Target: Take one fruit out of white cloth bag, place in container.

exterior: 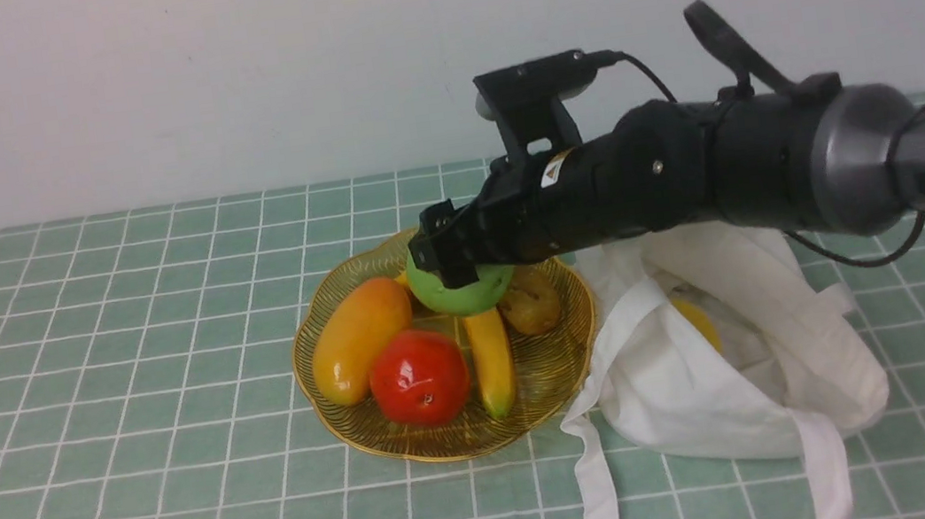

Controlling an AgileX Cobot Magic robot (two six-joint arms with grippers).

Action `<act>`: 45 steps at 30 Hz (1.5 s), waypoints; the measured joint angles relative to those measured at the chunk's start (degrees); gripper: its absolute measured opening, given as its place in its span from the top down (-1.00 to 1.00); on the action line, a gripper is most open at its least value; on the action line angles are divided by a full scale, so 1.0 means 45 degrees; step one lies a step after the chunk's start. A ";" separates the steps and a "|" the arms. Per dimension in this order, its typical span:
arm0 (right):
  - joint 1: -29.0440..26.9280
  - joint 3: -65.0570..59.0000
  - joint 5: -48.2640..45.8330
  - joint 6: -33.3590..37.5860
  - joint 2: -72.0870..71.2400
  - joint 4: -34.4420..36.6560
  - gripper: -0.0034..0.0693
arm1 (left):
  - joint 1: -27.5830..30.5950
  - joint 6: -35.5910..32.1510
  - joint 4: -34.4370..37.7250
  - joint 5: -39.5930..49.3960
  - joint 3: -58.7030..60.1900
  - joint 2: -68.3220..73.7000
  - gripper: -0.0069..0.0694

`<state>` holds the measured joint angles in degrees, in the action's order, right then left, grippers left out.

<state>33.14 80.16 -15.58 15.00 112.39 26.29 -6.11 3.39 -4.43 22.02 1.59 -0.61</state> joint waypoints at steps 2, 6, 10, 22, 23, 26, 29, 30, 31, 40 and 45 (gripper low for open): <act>0.0000 0.0000 0.0137 0.0000 0.0085 0.0024 -0.90 | 0.0000 0.0000 0.0000 0.0000 0.0000 0.0000 0.84; 0.0000 0.0000 0.0024 -0.0012 0.0103 0.0328 -0.98 | 0.0000 0.0000 0.0000 0.0000 0.0000 0.0000 0.84; 0.0000 0.0000 -0.0056 -0.0012 0.0103 0.0424 -0.99 | 0.0000 0.0000 0.0000 0.0000 0.0000 0.0000 0.84; -0.0575 0.0000 -0.4688 -0.0201 -0.2526 -0.1265 -0.28 | 0.0000 0.0000 0.0000 0.0000 0.0000 0.0000 0.84; -0.0673 0.0000 -0.5195 -0.0291 -0.2718 -0.1334 -0.19 | 0.0000 0.0000 0.0000 0.0000 0.0000 0.0000 0.84; -0.1253 0.0000 -0.8418 -0.0976 -0.4796 -0.1749 0.41 | 0.0000 0.0000 0.0000 0.0000 0.0000 0.0000 0.84; -0.1491 0.0000 -0.9836 -0.1165 -0.5973 -0.2202 0.72 | 0.0000 0.0000 0.0000 0.0000 0.0000 0.0000 0.84; -0.1583 0.0000 -1.0455 -0.1320 -0.6661 -0.2581 0.83 | 0.0000 0.0000 0.0000 0.0000 0.0000 0.0000 0.84; -0.1631 -0.0016 -1.0877 -0.1512 -0.7357 -0.3053 0.89 | 0.0000 0.0000 0.0000 0.0000 0.0000 0.0000 0.84; -0.1681 -0.3798 -1.0458 -0.3614 -1.3297 -0.5494 0.94 | 0.0000 0.0000 0.0000 0.0000 0.0000 0.0000 0.84; -0.1681 -0.8212 -0.7462 -0.3914 -1.7744 -0.6632 0.94 | 0.0000 0.0000 0.0000 0.0000 0.0000 0.0000 0.84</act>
<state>25.57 43.21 -49.16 -2.61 32.54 -3.56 -6.11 3.39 -4.43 22.02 1.59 -0.61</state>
